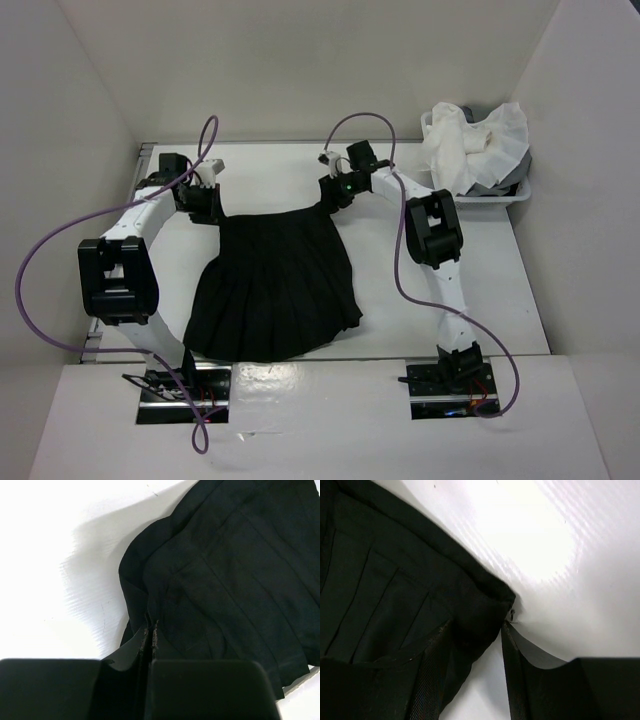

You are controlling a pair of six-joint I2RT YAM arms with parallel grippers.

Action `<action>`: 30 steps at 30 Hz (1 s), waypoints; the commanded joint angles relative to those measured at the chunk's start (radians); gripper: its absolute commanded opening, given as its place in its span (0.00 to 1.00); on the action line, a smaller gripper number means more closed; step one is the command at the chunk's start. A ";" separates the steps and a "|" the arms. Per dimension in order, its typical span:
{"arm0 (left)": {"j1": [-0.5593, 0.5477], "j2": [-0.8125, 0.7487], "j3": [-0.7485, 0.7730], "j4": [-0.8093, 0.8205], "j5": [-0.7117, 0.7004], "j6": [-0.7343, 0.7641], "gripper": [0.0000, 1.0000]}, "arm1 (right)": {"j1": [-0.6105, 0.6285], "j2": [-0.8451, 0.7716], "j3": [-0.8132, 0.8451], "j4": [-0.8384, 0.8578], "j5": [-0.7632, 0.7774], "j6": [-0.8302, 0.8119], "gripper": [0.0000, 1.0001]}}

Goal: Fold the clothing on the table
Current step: Flatten the skirt out

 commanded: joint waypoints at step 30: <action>-0.152 -0.382 0.203 -0.037 -0.089 0.038 0.00 | 0.049 -0.740 -0.259 0.000 0.363 0.014 0.00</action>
